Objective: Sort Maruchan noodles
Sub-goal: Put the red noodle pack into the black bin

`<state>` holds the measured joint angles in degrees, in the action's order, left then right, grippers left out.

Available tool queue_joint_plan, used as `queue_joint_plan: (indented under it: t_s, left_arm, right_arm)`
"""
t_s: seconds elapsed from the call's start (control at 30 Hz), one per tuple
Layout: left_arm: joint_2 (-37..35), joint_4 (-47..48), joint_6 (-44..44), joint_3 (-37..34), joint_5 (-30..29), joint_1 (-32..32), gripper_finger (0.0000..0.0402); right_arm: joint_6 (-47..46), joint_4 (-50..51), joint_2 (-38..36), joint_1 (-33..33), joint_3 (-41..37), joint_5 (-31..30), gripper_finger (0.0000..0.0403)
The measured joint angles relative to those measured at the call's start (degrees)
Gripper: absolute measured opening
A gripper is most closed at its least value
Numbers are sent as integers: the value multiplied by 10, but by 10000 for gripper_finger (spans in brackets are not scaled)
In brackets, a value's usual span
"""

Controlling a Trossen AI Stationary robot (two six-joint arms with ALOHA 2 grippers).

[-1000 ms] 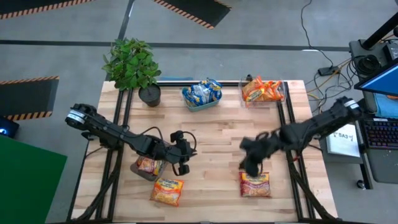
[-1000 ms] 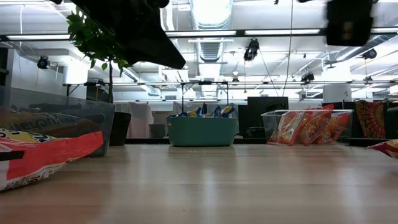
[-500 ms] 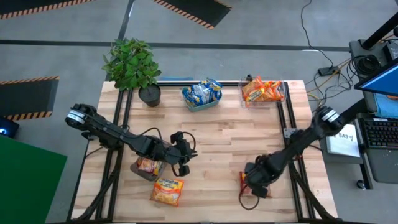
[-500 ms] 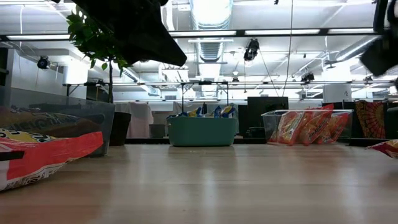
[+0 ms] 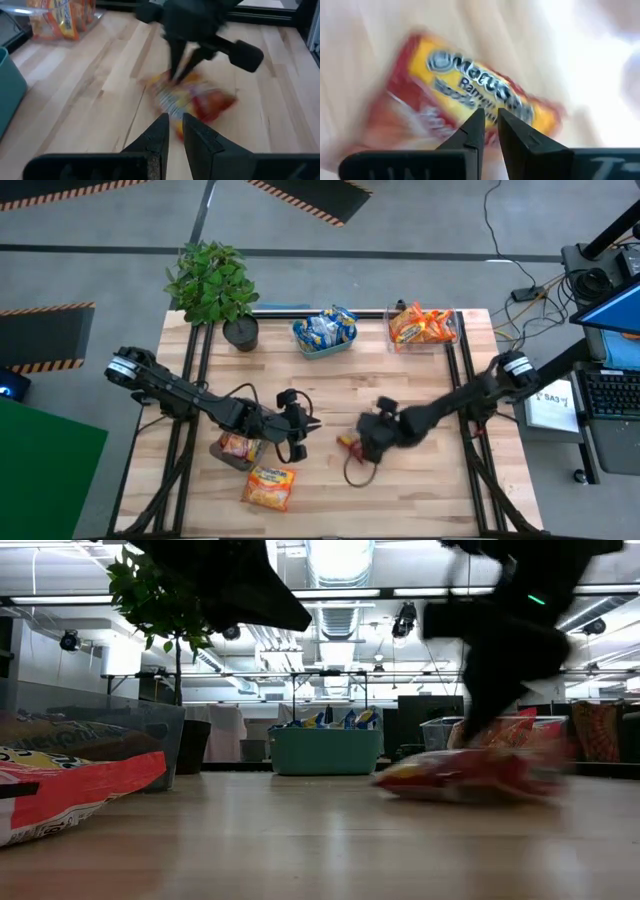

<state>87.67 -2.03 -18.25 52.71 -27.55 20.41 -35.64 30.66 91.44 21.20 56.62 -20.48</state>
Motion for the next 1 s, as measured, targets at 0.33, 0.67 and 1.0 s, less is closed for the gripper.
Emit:
queue_joint_plan:
  t_s: [0.33, 0.67, 1.0]
  left_arm:
    - [3, -4, 4, 0, 0, 0, 37]
    - [90, -56, 13, 4, 1, 1, 37]
    - [149, -58, 36, 33, 16, 1, 37]
  right_arm:
    - [67, -28, -78, -48, -13, 26, 43]
    - [-60, -26, -216, -48, -105, 25, 59]
    - [-238, -37, -370, -54, -257, -1, 191]
